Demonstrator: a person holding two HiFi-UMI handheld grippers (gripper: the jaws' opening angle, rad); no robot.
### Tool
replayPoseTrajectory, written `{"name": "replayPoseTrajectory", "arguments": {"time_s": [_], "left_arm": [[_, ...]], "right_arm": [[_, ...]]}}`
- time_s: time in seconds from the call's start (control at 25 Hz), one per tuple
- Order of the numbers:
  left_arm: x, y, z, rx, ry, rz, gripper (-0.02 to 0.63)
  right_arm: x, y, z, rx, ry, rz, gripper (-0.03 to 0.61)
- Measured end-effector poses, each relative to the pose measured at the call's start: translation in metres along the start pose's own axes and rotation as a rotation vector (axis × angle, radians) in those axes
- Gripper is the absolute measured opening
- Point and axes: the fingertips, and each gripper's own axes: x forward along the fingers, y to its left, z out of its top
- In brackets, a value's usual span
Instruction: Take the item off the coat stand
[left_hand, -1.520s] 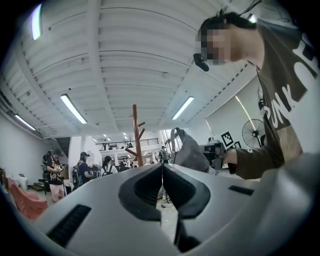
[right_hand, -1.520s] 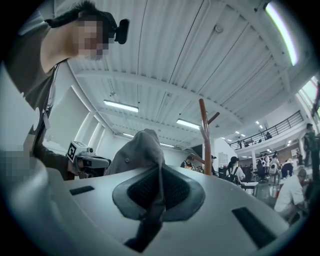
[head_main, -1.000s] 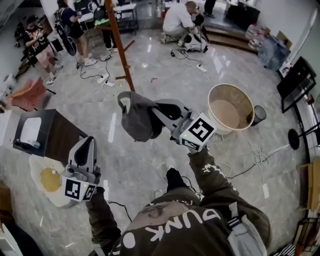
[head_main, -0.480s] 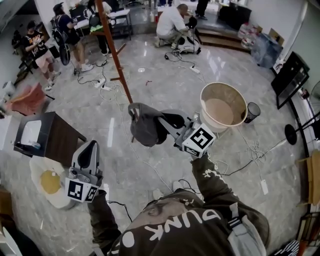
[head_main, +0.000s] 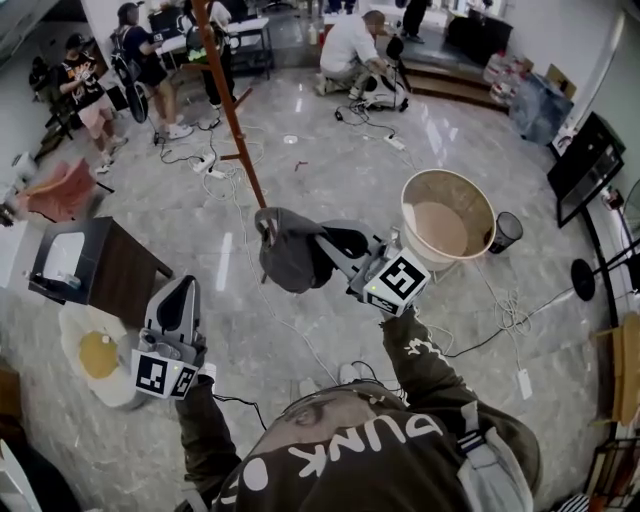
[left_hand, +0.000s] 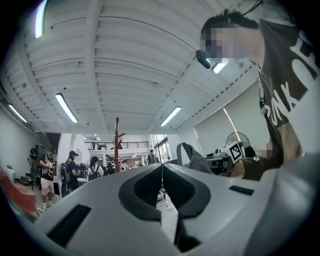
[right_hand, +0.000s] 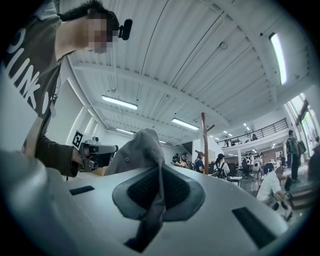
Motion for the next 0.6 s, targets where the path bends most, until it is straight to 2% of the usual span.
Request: {"name": "replayPoseTrajectory", "arguments": {"time_s": [0.6], "left_arm": [[0.001,0.008,0.003,0.02,0.008,0.029,0.005]], "right_arm": [[0.016,-0.001,0.002,-0.018,-0.015,0.042,0.014]]}}
